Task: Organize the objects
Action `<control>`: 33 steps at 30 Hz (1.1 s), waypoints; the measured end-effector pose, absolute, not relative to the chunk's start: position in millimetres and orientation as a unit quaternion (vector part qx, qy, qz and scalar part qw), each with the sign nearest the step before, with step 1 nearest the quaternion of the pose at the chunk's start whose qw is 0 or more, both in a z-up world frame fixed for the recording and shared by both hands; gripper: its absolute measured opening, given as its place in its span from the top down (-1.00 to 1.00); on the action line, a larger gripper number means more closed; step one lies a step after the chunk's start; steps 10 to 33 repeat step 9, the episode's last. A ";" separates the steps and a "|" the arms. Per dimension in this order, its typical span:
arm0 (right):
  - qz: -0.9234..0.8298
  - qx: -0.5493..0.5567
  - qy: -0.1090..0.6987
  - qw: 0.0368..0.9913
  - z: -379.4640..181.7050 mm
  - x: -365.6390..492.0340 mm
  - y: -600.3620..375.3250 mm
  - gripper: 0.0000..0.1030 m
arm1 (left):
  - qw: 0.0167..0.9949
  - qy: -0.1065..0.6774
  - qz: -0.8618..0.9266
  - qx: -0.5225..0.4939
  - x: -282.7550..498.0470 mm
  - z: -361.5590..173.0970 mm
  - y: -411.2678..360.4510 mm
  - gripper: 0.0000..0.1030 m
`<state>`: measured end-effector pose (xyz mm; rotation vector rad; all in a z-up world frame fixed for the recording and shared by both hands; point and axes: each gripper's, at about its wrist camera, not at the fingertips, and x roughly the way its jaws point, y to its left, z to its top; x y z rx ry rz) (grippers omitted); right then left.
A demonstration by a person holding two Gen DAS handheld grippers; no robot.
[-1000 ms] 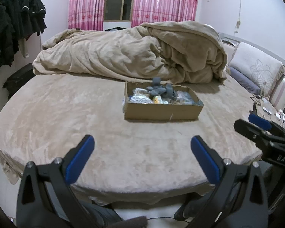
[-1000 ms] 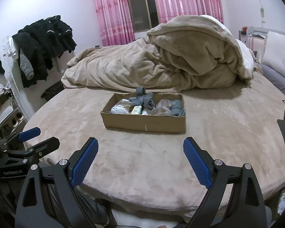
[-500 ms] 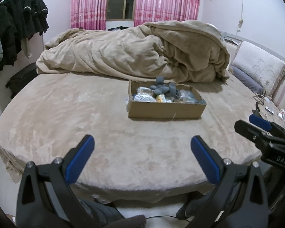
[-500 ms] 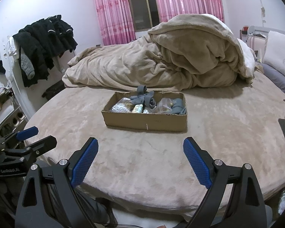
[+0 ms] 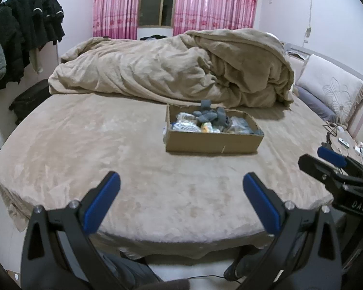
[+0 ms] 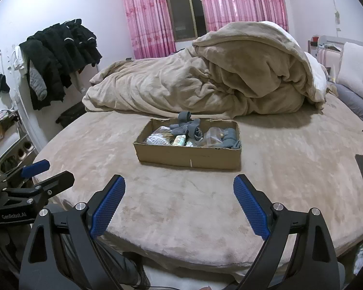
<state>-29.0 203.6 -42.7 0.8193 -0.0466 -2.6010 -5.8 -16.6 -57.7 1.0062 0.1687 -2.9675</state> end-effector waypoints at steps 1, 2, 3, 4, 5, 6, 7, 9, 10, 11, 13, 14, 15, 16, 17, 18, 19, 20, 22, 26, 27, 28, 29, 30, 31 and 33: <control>-0.933 0.295 -0.016 0.205 -42.9 -29.5 203.7 -0.81 | 0.001 0.054 -0.945 0.323 -7.6 -58.7 -17.1 -0.99; -0.933 0.296 -0.016 0.206 -43.3 -30.9 203.2 -0.81 | 0.001 0.054 -0.945 0.324 -8.9 -58.8 -17.9 -0.99; -0.932 0.297 -0.016 0.206 -44.1 -32.6 203.0 -0.81 | 0.002 0.053 -0.944 0.326 -11.1 -59.6 -18.7 -0.99; -0.932 0.299 -0.015 0.205 -44.5 -34.6 202.7 -0.81 | 0.003 0.053 -0.944 0.327 -14.1 -60.8 -19.6 -0.99; -0.931 0.301 -0.015 0.206 -44.7 -38.2 202.1 -0.81 | 0.002 0.053 -0.943 0.328 -16.6 -61.5 -20.5 -0.99; -0.931 0.302 -0.015 0.206 -44.9 -40.8 201.9 -0.81 | 0.002 0.050 -0.943 0.328 -19.8 -62.3 -20.8 -0.98; -0.930 0.304 -0.015 0.206 -45.1 -43.4 201.7 -0.81 | 0.002 0.043 -0.943 0.330 -24.2 -62.6 -19.9 -0.99; -0.928 0.309 -0.017 0.209 -45.3 -53.5 202.5 -0.81 | 0.001 0.035 -0.943 0.330 -33.8 -61.3 -19.1 -0.99; -0.928 0.309 -0.017 0.209 -45.3 -53.5 202.5 -0.81 | 0.001 0.035 -0.943 0.330 -33.8 -61.3 -19.1 -0.99; -0.928 0.309 -0.017 0.209 -45.3 -53.5 202.5 -0.81 | 0.001 0.035 -0.943 0.330 -33.8 -61.3 -19.1 -0.99; -0.928 0.309 -0.017 0.209 -45.3 -53.5 202.5 -0.81 | 0.001 0.035 -0.943 0.330 -33.8 -61.3 -19.1 -0.99; -0.928 0.309 -0.017 0.209 -45.3 -53.5 202.5 -0.81 | 0.001 0.035 -0.943 0.330 -33.8 -61.3 -19.1 -0.99; -0.928 0.309 -0.017 0.209 -45.3 -53.5 202.5 -0.81 | 0.001 0.035 -0.943 0.330 -33.8 -61.3 -19.1 -0.99; -0.928 0.309 -0.017 0.209 -45.3 -53.5 202.5 -0.81 | 0.001 0.035 -0.943 0.330 -33.8 -61.3 -19.1 -0.99; -0.928 0.309 -0.017 0.209 -45.3 -53.5 202.5 -0.81 | 0.001 0.035 -0.943 0.330 -33.8 -61.3 -19.1 -0.99; -0.928 0.309 -0.017 0.209 -45.3 -53.5 202.5 -0.81 | 0.001 0.035 -0.943 0.330 -33.8 -61.3 -19.1 -0.99; -0.928 0.309 -0.017 0.209 -45.3 -53.5 202.5 -0.81 | 0.001 0.035 -0.943 0.330 -33.8 -61.3 -19.1 -0.99; -0.928 0.309 -0.017 0.209 -45.3 -53.5 202.5 -0.81 | 0.001 0.035 -0.943 0.330 -33.8 -61.3 -19.1 -0.99; -0.928 0.309 -0.017 0.209 -45.3 -53.5 202.5 -0.81 | 0.001 0.035 -0.943 0.330 -33.8 -61.3 -19.1 -0.99; -0.928 0.309 -0.017 0.209 -45.3 -53.5 202.5 -0.81 | 0.001 0.035 -0.943 0.330 -33.8 -61.3 -19.1 -0.99; -0.928 0.309 -0.017 0.209 -45.3 -53.5 202.5 -0.81 | 0.001 0.035 -0.943 0.330 -33.8 -61.3 -19.1 -0.99; -0.928 0.309 -0.017 0.209 -45.3 -53.5 202.5 -0.81 | 0.001 0.035 -0.943 0.330 -33.8 -61.3 -19.1 -0.99; -0.928 0.309 -0.017 0.209 -45.3 -53.5 202.5 -0.81 | 0.001 0.035 -0.943 0.330 -33.8 -61.3 -19.1 -0.99; -0.928 0.309 -0.017 0.209 -45.3 -53.5 202.5 -0.81 | 0.001 0.035 -0.943 0.330 -33.8 -61.3 -19.1 -0.99; -0.928 0.309 -0.017 0.209 -45.3 -53.5 202.5 -0.81 | 0.001 0.035 -0.943 0.330 -33.8 -61.3 -19.1 -0.99; -0.928 0.309 -0.017 0.209 -45.3 -53.5 202.5 -0.81 | 0.001 0.035 -0.943 0.330 -33.8 -61.3 -19.1 -0.99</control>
